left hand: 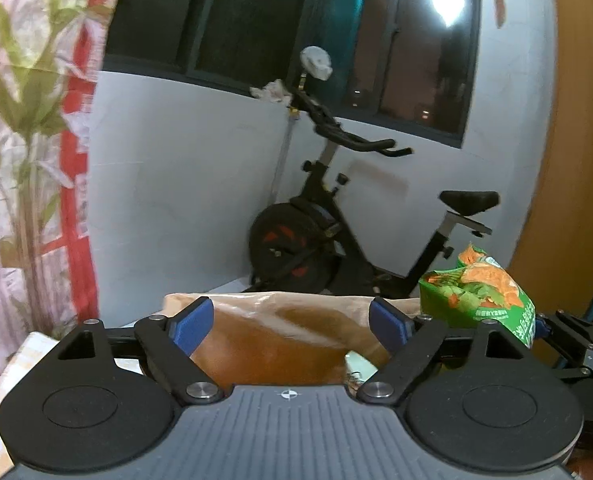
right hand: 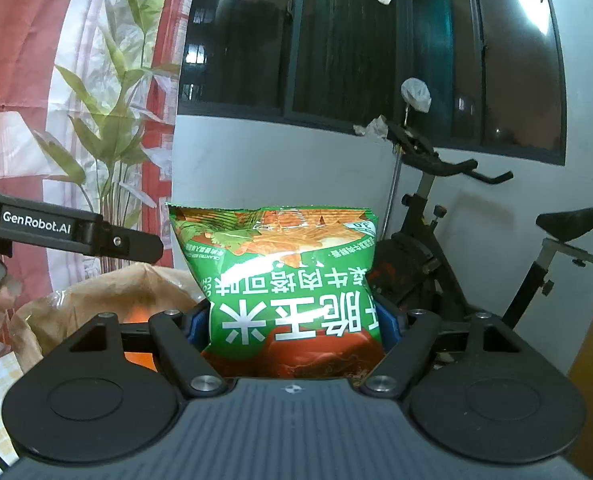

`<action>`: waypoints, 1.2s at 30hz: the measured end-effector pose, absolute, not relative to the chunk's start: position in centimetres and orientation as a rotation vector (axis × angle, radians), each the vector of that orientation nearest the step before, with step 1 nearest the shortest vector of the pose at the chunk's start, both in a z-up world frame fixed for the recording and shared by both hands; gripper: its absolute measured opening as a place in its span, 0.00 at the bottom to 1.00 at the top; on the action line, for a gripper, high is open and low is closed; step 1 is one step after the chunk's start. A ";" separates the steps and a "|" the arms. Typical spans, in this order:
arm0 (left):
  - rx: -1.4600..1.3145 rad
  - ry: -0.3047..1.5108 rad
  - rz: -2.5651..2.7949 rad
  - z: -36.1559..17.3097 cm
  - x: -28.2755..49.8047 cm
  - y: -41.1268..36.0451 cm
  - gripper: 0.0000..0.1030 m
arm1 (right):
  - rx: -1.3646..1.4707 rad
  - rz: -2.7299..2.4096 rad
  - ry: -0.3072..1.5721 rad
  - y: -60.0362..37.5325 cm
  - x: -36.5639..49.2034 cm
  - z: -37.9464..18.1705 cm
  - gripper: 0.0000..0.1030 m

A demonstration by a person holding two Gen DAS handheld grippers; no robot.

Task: Organize snacks
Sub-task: 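Lift both bags over the box and release them inside, then grasp the striped biscuit bar with left tool while right tool grasps red snack packet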

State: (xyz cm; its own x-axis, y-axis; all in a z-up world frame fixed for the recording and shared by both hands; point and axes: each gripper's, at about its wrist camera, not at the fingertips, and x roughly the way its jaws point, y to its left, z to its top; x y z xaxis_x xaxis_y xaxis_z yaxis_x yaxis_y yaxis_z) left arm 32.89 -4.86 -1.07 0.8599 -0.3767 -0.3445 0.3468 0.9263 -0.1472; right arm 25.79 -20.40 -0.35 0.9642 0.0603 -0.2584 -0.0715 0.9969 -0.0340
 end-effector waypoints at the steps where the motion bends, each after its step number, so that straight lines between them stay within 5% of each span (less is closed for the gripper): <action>1: -0.087 0.384 -0.366 -1.1 32.9 -4.4 0.84 | -0.039 0.073 0.266 -20.3 26.0 -0.3 0.76; 9: -0.102 0.412 -0.259 -0.3 32.2 -0.5 0.84 | -0.014 0.180 0.371 -17.1 29.0 -0.8 0.78; 16: -0.086 0.429 -0.239 0.3 31.0 0.2 0.84 | 0.045 0.182 0.447 -17.1 29.6 -1.1 0.91; 27: -0.050 0.433 -0.258 0.0 24.6 0.2 0.84 | 0.127 0.172 0.396 -19.3 22.7 0.6 0.91; 36: -0.075 0.510 -0.248 -5.6 19.0 1.9 0.83 | 0.158 0.174 0.387 -18.8 15.3 -2.5 0.91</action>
